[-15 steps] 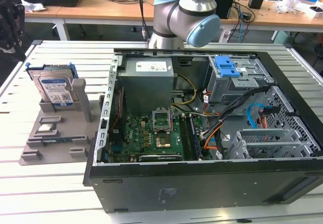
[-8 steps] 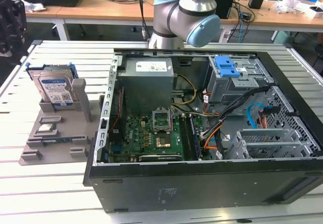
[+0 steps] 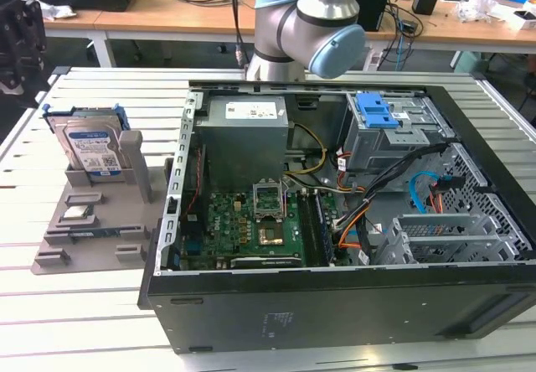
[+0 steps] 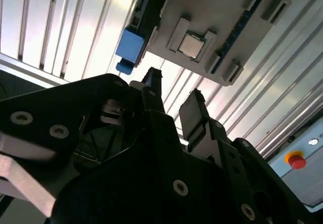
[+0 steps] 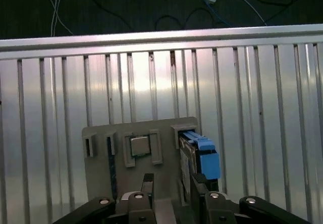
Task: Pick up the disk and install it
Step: 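Pick up the disk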
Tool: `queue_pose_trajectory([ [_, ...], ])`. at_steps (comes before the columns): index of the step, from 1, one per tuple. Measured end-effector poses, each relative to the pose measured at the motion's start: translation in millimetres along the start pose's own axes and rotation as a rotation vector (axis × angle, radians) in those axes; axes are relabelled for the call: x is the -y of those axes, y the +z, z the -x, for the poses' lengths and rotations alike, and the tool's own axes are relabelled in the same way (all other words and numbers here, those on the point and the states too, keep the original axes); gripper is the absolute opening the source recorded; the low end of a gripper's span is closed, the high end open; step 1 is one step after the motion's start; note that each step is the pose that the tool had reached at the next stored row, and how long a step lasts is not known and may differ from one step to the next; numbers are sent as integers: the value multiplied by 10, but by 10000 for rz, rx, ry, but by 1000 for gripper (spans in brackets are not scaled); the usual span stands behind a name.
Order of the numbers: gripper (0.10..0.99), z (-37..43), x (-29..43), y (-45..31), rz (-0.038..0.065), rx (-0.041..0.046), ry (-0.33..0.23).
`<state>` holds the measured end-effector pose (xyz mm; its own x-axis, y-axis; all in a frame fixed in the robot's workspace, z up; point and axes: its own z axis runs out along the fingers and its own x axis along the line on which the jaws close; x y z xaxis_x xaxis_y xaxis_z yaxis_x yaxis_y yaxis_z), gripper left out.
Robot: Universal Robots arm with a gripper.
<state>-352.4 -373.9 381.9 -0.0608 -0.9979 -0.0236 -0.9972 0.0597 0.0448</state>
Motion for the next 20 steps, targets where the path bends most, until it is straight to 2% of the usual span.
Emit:
queue_pose_trajectory([
  [8,420,189,42,37,4,-8,-165],
  [10,420,213,42,57,4,-8,-167],
  [15,420,239,46,183,5,-11,-186],
  [16,420,258,48,225,4,-11,-209],
  [20,420,311,49,308,8,-15,-277],
])
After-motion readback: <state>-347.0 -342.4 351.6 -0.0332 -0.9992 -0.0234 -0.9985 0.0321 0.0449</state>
